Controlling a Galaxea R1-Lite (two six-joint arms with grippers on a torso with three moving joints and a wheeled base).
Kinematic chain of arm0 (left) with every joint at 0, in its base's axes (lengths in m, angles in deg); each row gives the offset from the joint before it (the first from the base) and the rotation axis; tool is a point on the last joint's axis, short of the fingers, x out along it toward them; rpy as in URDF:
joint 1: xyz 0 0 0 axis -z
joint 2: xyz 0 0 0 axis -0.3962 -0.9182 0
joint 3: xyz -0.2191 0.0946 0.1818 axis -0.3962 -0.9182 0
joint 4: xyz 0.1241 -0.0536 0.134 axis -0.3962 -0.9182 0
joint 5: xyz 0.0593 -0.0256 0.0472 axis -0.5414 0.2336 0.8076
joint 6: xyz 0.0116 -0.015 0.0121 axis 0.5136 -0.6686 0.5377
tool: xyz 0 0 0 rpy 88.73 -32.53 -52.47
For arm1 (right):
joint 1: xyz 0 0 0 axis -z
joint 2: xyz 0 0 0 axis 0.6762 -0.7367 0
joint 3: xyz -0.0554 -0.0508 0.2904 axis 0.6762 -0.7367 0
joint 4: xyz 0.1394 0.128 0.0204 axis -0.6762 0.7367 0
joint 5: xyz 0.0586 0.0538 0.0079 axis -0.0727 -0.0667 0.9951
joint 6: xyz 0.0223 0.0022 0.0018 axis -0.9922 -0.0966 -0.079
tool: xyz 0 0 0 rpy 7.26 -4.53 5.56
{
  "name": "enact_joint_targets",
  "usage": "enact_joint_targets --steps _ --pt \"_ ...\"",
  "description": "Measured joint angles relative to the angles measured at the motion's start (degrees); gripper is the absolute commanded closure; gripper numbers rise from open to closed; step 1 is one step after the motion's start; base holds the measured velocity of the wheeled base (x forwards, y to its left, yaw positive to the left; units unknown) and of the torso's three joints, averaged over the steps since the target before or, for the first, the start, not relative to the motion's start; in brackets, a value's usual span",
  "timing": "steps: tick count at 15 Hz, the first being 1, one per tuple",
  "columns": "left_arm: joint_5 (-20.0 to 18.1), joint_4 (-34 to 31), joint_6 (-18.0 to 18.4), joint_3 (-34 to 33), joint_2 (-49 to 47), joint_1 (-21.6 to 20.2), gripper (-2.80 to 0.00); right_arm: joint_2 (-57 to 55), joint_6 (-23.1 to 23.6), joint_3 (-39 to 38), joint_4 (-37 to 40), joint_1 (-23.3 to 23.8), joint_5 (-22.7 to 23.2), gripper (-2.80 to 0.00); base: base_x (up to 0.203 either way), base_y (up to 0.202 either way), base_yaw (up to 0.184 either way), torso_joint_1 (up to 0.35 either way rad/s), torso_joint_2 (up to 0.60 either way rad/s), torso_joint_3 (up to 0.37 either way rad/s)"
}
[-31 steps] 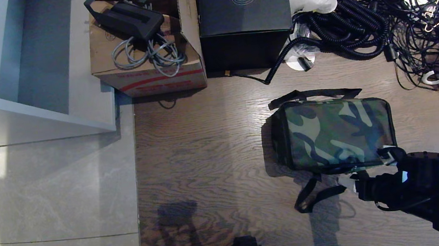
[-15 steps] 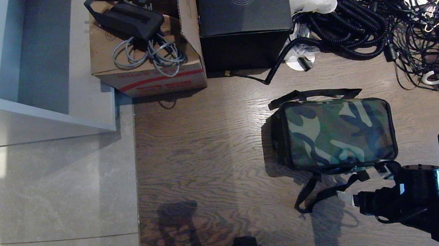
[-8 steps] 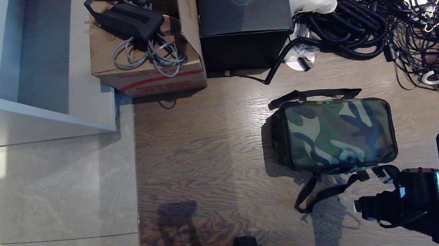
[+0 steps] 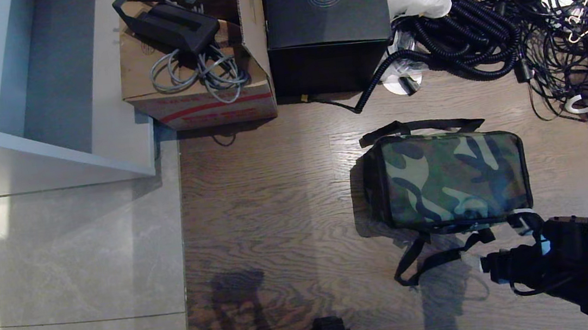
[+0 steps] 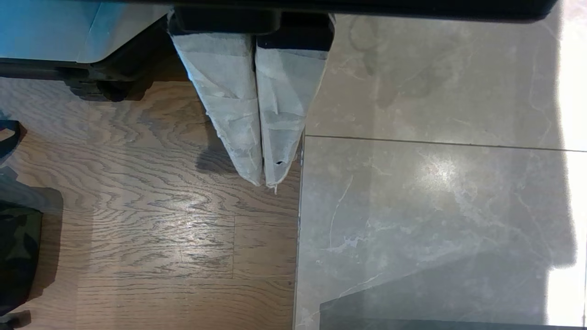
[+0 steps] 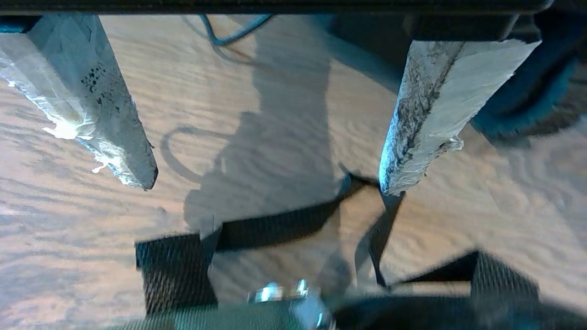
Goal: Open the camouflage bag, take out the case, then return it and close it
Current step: Open the top of the storage box
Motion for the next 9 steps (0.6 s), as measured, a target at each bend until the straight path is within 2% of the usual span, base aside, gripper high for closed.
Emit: enact_joint_targets --steps 9 --pt "0.0 0.0 0.0 0.0 0.0 0.0 0.00 0.1 -0.8 7.2 0.0 -0.3 0.0 -2.80 0.000 0.000 0.000 0.000 0.00 0.000"
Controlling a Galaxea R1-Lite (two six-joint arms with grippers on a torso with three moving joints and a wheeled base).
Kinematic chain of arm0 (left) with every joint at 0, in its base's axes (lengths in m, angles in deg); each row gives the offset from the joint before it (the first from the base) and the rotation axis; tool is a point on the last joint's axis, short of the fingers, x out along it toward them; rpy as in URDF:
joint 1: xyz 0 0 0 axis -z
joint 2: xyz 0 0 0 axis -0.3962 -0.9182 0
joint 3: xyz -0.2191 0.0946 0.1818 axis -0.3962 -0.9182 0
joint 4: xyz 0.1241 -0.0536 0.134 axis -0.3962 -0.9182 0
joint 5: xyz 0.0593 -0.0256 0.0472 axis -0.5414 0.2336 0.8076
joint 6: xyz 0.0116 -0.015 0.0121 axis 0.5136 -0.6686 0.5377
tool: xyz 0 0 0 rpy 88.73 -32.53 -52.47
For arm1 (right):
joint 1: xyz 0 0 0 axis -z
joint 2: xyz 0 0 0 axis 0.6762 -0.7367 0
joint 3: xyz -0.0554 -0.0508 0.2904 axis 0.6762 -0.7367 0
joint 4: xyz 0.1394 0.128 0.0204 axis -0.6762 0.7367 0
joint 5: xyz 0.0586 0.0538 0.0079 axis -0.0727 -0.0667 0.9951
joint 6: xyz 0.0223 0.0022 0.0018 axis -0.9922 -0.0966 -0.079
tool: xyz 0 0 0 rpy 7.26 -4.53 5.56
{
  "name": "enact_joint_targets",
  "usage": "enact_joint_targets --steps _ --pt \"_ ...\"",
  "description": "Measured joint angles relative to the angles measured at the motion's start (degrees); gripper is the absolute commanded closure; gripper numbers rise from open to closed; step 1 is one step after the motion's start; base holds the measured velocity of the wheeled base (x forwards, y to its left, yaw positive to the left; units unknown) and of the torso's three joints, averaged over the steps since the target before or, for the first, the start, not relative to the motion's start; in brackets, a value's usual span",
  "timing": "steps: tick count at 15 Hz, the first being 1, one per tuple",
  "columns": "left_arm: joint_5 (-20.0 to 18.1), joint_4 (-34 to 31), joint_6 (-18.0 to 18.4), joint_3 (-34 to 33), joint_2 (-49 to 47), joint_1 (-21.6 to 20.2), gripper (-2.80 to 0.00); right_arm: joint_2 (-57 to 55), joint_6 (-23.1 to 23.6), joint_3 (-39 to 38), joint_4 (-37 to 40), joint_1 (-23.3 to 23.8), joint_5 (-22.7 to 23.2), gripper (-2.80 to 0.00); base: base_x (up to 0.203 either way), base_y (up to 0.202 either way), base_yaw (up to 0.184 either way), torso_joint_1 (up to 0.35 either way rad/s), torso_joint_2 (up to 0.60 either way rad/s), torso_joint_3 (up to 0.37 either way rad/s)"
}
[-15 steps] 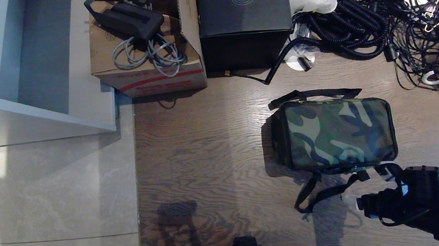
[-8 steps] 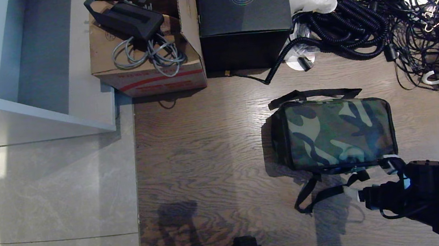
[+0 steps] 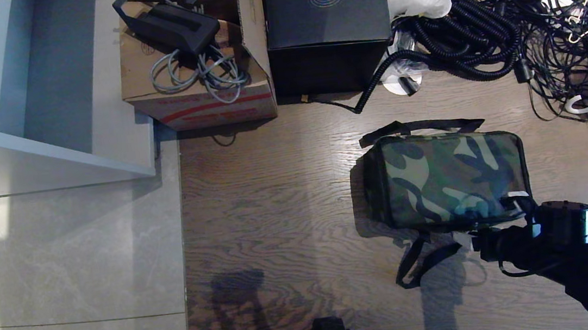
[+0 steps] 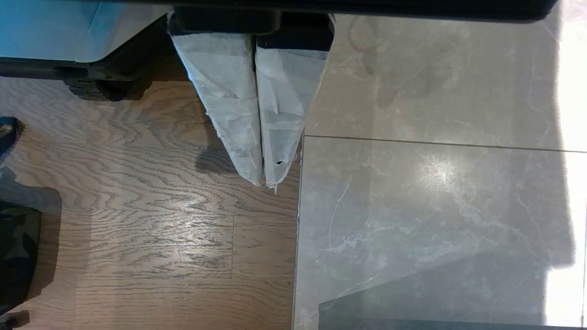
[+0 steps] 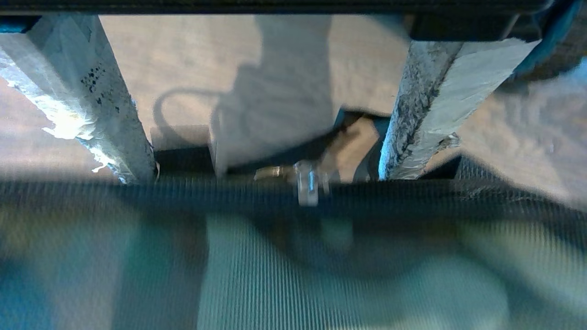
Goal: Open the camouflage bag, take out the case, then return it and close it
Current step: Open the top of the storage box
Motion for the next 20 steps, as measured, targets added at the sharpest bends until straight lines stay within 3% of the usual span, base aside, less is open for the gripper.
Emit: enact_joint_targets --steps 12,18,20 --pt "0.0 0.0 0.0 0.0 0.0 0.0 0.00 -0.3 0.6 3.2 0.0 -1.0 1.5 -2.80 0.000 0.000 0.000 0.000 0.00 0.000" --pt "0.0 0.0 0.0 0.0 0.0 0.0 0.00 3.7 8.7 -2.3 -0.2 1.2 2.7 -2.80 0.000 0.000 0.000 0.000 0.00 0.000" --pt "0.0 0.0 0.0 0.0 0.0 0.0 0.00 4.6 13.7 -5.9 -0.2 1.9 3.4 -2.80 0.000 0.000 0.000 0.000 0.00 0.000"
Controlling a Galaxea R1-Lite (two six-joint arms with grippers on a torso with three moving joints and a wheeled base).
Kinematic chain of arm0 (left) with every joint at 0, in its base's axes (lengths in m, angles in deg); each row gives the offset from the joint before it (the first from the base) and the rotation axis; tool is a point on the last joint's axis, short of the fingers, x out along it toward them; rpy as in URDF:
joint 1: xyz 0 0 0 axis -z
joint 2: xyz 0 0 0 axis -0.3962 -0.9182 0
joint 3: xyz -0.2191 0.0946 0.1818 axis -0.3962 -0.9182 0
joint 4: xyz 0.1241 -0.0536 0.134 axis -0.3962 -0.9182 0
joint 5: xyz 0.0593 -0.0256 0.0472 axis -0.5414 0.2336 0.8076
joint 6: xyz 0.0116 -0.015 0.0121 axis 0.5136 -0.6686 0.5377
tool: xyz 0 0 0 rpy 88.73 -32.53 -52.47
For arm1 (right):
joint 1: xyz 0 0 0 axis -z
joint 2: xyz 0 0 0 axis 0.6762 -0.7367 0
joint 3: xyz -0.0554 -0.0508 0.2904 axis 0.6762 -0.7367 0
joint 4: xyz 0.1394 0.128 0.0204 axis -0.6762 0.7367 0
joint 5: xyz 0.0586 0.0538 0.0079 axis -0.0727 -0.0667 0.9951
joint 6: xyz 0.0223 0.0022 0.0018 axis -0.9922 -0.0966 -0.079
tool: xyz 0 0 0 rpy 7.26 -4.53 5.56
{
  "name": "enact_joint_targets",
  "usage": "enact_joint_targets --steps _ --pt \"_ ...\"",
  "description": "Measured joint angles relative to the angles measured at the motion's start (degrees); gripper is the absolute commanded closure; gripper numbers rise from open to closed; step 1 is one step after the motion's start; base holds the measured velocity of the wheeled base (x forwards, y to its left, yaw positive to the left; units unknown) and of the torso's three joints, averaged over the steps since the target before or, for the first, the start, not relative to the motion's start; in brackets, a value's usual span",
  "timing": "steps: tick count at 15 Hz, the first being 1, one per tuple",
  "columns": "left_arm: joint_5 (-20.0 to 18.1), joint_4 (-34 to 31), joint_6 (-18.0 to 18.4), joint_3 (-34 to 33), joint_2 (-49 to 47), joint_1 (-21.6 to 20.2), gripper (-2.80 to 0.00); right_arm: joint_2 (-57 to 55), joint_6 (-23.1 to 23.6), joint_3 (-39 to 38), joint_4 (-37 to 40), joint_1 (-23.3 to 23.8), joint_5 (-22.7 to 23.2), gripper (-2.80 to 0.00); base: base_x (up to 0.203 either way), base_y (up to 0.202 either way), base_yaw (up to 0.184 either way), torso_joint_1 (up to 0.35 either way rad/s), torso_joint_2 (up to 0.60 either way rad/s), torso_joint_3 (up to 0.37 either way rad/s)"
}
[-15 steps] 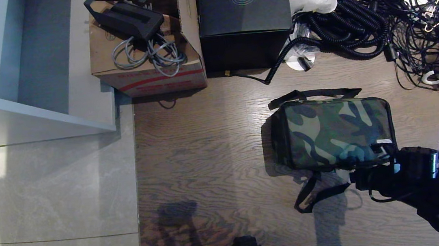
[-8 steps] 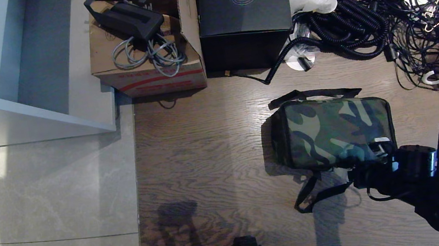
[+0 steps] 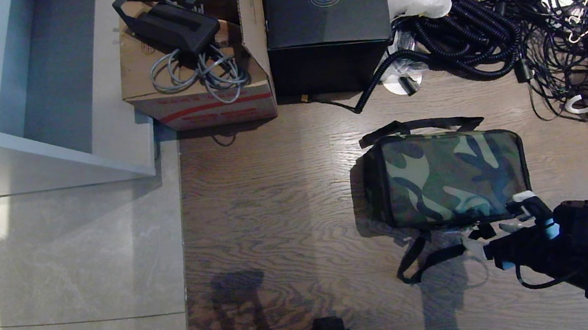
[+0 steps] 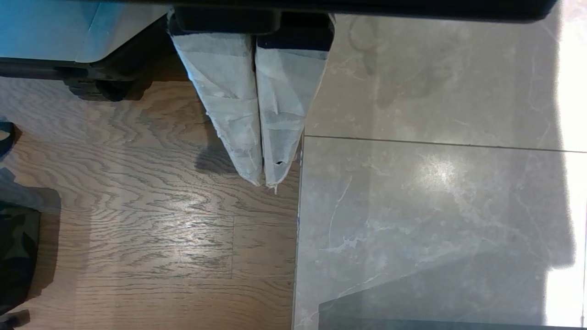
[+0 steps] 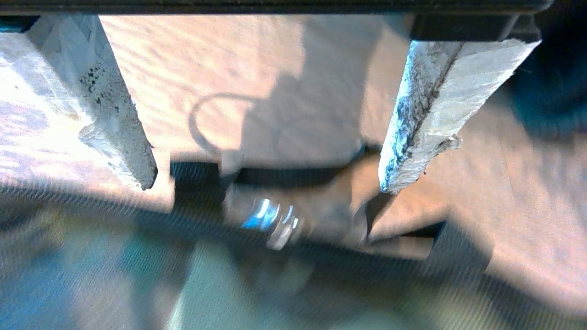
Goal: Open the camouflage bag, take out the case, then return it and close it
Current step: Open the top of the storage box
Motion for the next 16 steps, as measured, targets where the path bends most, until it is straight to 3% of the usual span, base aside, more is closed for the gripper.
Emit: enact_joint_targets --steps 2,7,16 --pt "0.0 0.0 0.0 0.0 0.0 0.0 0.00 0.4 0.3 -2.0 0.0 0.3 3.3 -2.80 0.000 0.000 0.000 0.000 0.00 0.000" --pt "0.0 0.0 0.0 0.0 0.0 0.0 0.00 -0.4 -4.2 -1.8 0.1 0.0 9.2 -2.80 0.000 0.000 0.000 0.000 0.00 0.000" --pt "0.0 0.0 0.0 0.0 0.0 0.0 0.00 -4.5 -3.9 5.0 0.1 0.1 9.3 -2.80 0.000 0.000 0.000 0.000 0.00 0.000"
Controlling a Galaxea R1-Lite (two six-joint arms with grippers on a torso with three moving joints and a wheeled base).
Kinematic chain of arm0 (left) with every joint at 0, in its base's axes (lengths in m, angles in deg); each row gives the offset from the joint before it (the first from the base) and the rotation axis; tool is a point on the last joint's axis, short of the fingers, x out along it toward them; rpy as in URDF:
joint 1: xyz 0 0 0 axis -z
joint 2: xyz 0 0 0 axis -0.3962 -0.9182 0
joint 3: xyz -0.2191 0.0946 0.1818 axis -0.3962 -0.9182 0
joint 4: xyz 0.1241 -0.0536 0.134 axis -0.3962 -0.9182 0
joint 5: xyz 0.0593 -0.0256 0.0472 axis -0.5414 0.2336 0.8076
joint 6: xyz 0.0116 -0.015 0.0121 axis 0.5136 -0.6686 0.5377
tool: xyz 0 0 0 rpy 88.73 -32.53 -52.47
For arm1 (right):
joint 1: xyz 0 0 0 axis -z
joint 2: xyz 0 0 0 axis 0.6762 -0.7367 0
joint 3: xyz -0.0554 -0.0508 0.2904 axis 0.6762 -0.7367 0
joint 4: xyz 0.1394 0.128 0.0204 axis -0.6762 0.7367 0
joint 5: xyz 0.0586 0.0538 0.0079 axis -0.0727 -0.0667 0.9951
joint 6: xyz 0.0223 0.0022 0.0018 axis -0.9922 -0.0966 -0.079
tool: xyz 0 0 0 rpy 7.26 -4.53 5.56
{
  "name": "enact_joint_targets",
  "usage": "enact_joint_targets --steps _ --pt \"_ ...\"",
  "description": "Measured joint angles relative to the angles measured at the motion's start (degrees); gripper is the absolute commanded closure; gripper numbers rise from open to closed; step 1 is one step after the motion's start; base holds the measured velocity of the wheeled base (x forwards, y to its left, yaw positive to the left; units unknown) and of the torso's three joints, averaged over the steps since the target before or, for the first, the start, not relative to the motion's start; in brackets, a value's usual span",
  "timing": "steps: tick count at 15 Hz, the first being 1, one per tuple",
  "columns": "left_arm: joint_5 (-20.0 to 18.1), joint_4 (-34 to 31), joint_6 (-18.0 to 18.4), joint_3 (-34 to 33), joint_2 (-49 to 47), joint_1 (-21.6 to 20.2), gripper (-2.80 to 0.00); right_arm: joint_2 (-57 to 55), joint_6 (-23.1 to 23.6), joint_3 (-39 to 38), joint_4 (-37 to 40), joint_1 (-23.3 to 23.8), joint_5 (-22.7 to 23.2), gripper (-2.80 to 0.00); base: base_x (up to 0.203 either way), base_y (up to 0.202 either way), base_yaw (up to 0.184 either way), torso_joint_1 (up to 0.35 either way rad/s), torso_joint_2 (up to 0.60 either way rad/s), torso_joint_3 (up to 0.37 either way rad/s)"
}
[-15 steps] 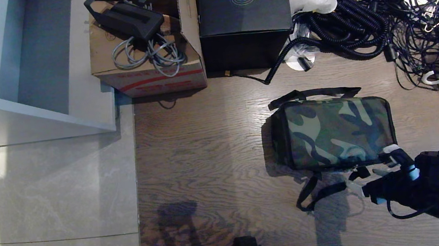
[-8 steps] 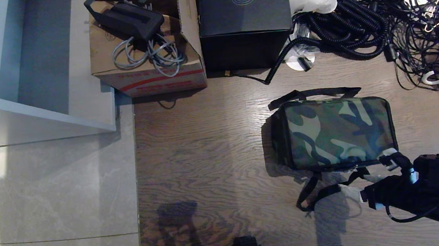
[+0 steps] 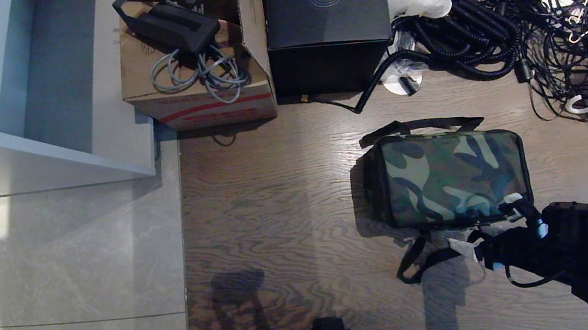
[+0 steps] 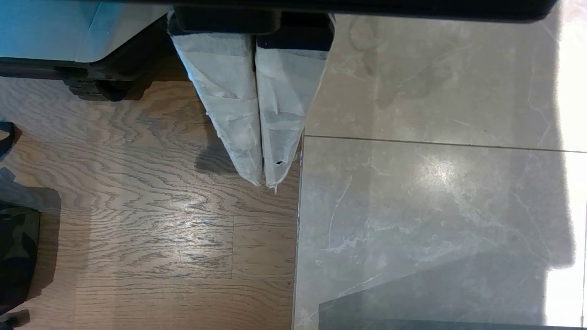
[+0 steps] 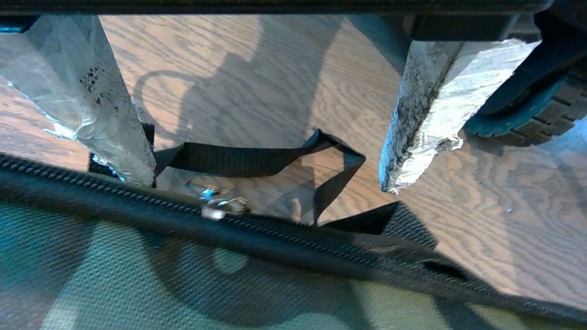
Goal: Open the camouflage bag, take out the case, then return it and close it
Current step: Open the top of the storage box
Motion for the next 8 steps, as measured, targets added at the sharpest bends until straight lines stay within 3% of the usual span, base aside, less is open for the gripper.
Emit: enact_joint_targets --steps 8 --pt "0.0 0.0 0.0 0.0 0.0 0.0 0.00 -1.3 -0.4 2.4 0.0 0.2 -0.1 -2.80 0.000 0.000 0.000 0.000 0.00 0.000"
